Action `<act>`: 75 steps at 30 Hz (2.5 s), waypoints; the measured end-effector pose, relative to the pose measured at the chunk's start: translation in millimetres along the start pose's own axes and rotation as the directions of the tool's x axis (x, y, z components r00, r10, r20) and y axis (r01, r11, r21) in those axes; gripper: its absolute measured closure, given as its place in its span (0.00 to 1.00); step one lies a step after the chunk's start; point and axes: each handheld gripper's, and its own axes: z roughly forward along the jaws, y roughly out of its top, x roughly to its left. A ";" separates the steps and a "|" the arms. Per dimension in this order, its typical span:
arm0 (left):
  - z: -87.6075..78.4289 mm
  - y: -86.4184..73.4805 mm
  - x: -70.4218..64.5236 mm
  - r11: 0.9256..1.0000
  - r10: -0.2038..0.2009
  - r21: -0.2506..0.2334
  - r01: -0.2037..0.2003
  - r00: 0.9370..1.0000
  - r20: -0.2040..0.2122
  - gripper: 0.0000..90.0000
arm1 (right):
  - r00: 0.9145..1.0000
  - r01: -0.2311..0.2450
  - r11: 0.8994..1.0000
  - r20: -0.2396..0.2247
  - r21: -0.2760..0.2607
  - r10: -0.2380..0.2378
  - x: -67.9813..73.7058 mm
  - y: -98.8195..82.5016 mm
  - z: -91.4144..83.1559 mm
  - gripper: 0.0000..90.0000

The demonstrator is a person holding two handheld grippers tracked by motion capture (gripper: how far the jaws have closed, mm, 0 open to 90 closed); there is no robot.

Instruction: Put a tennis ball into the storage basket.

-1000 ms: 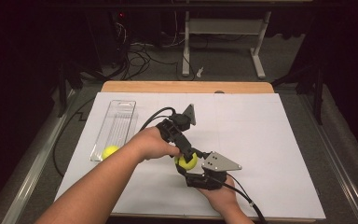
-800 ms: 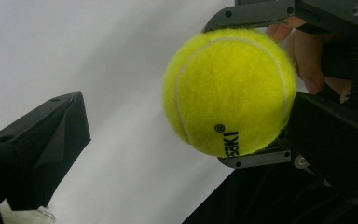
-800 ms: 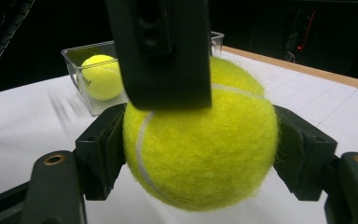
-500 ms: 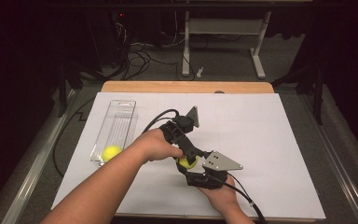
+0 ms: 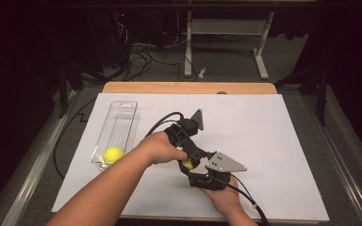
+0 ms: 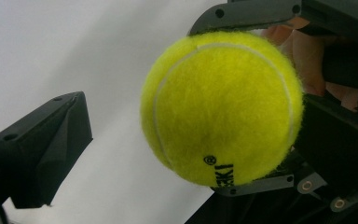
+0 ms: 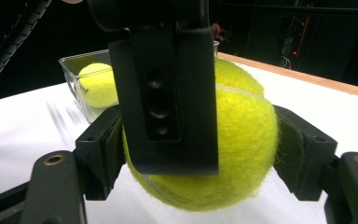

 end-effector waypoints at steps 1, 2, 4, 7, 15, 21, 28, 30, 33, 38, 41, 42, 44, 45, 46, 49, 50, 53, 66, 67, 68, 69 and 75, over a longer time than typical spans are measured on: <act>-0.4 0.1 -0.3 1.000 -0.007 -0.001 0.007 1.000 0.007 0.04 | 1.000 0.000 1.000 -0.002 -0.003 0.000 -0.2 0.0 -0.1 0.31; -0.4 0.1 -0.2 1.000 -0.007 0.000 0.007 1.000 0.007 0.05 | 1.000 -0.003 1.000 -0.001 -0.006 0.003 -0.1 0.2 -0.3 0.31; -0.6 -0.1 -0.4 1.000 -0.009 0.005 0.009 1.000 0.011 0.07 | 1.000 -0.003 1.000 0.000 -0.009 0.003 -0.2 0.5 -0.3 0.31; -0.7 -0.3 -0.8 1.000 -0.008 0.009 0.008 1.000 0.013 0.10 | 1.000 -0.004 1.000 0.002 -0.007 0.004 -0.1 0.4 -0.3 0.31; 0.1 -0.5 -1.9 1.000 -0.014 0.023 0.013 1.000 0.027 0.18 | 1.000 -0.008 1.000 0.004 -0.012 0.008 -0.6 0.7 0.1 0.31; -0.2 -0.1 -2.1 1.000 -0.017 0.021 0.017 0.999 0.037 0.19 | 1.000 -0.006 1.000 0.008 -0.015 0.006 -0.8 1.4 -0.9 0.31; -0.3 0.3 -2.4 0.999 -0.022 0.028 0.021 0.998 0.054 0.26 | 1.000 -0.004 1.000 0.014 -0.009 0.004 -1.3 0.9 0.0 0.31; 0.0 0.1 -3.0 0.999 -0.027 0.029 0.025 0.998 0.056 0.28 | 1.000 -0.006 1.000 0.016 -0.007 0.006 -1.4 0.8 -0.1 0.31; 0.1 -0.1 -3.3 0.999 -0.027 0.030 0.026 0.998 0.054 0.28 | 1.000 -0.007 1.000 0.016 -0.007 0.008 -1.1 0.5 0.1 0.31; -0.3 -0.3 -3.6 0.999 -0.028 0.032 0.026 0.998 0.049 0.29 | 1.000 -0.005 1.000 0.018 -0.008 0.006 -0.7 0.7 -0.3 0.31; 0.5 -0.3 -3.6 0.999 -0.027 0.033 0.025 0.999 0.044 0.29 | 1.000 -0.007 1.000 0.017 -0.007 0.008 -0.2 0.2 0.3 0.31; 0.6 -0.1 -3.4 0.999 -0.026 0.035 0.024 0.999 0.043 0.29 | 1.000 -0.008 1.000 0.016 -0.006 0.008 -0.3 0.0 0.4 0.31; 1.4 -0.1 -3.2 0.999 -0.026 0.033 0.025 0.999 0.044 0.29 | 1.000 -0.009 1.000 0.017 -0.004 0.009 -0.4 -0.2 0.8 0.31; 2.1 -0.2 -3.1 0.999 -0.024 0.033 0.023 0.999 0.042 0.29 | 1.000 -0.010 1.000 0.019 -0.002 0.010 -0.4 -0.4 1.0 0.31; 2.8 -0.4 -3.2 0.999 -0.024 0.031 0.022 0.999 0.039 0.29 | 1.000 -0.009 1.000 0.019 0.003 0.009 -0.6 -0.6 1.1 0.31; 3.4 -0.5 -3.3 0.999 -0.017 0.033 0.016 0.999 0.034 0.29 | 1.000 -0.007 1.000 0.021 0.006 0.007 -0.8 -1.1 1.7 0.31; 3.3 -0.5 -3.3 0.999 -0.017 0.033 0.016 0.999 0.035 0.29 | 1.000 -0.007 1.000 0.021 0.006 0.006 -0.8 -1.2 1.7 0.31; 3.2 -0.6 -3.1 0.999 -0.016 0.033 0.014 0.999 0.037 0.30 | 1.000 -0.002 1.000 0.021 0.005 0.002 -0.6 -1.2 1.8 0.30; 4.1 -1.1 -3.0 0.999 -0.010 0.031 0.009 0.999 0.031 0.30 | 1.000 0.006 1.000 0.025 0.004 -0.006 0.0 -2.2 3.1 0.29; 4.0 -1.2 -2.8 1.000 -0.007 0.030 0.007 0.999 0.031 0.30 | 1.000 0.008 1.000 0.025 0.002 -0.008 0.1 -2.3 3.1 0.29; 3.9 -1.4 -2.8 1.000 -0.009 0.028 0.008 0.999 0.034 0.30 | 1.000 0.009 1.000 0.024 0.001 -0.009 0.1 -2.3 3.2 0.29; 3.9 -1.4 -2.6 1.000 -0.011 0.026 0.010 0.999 0.035 0.30 | 1.000 0.008 1.000 0.023 0.001 -0.008 0.1 -2.3 3.2 0.28; 3.8 -1.6 -3.4 1.000 -0.010 0.028 0.009 0.999 0.038 0.30 | 1.000 0.005 1.000 0.020 0.006 -0.005 1.2 -4.0 5.4 0.23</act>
